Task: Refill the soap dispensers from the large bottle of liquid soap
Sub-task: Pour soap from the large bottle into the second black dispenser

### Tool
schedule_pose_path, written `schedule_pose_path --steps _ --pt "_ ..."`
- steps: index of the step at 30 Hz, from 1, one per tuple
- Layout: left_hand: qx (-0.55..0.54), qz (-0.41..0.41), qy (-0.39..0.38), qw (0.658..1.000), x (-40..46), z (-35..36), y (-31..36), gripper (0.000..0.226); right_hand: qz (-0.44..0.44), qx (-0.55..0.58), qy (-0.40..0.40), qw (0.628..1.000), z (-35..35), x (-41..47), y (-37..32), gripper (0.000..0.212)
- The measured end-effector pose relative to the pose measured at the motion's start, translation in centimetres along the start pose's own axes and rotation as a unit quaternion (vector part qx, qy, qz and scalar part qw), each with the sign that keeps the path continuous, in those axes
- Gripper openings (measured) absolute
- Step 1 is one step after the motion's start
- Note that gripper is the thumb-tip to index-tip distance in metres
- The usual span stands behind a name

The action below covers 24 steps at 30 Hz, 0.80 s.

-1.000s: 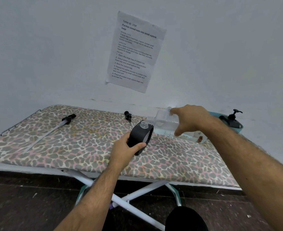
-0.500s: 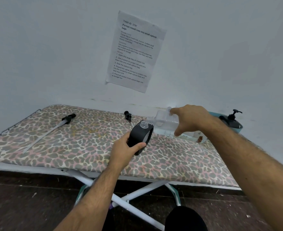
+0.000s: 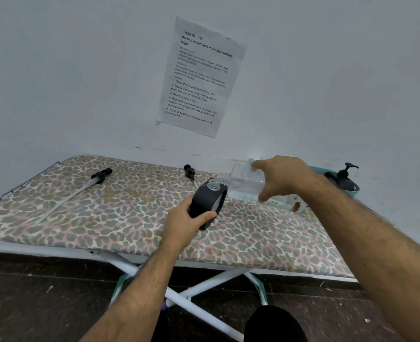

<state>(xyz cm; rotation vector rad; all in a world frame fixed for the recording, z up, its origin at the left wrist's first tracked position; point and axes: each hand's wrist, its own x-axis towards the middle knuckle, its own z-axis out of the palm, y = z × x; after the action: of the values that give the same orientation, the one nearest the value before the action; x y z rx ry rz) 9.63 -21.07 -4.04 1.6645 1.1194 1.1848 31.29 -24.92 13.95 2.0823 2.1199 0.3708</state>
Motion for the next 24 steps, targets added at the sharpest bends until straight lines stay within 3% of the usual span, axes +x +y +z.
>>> schedule_pose_path --steps 24 --pt "-0.003 0.004 0.003 1.000 -0.15 -0.02 0.33 0.050 0.002 0.008 -0.002 1.000 0.00 -0.08 -0.12 0.081"
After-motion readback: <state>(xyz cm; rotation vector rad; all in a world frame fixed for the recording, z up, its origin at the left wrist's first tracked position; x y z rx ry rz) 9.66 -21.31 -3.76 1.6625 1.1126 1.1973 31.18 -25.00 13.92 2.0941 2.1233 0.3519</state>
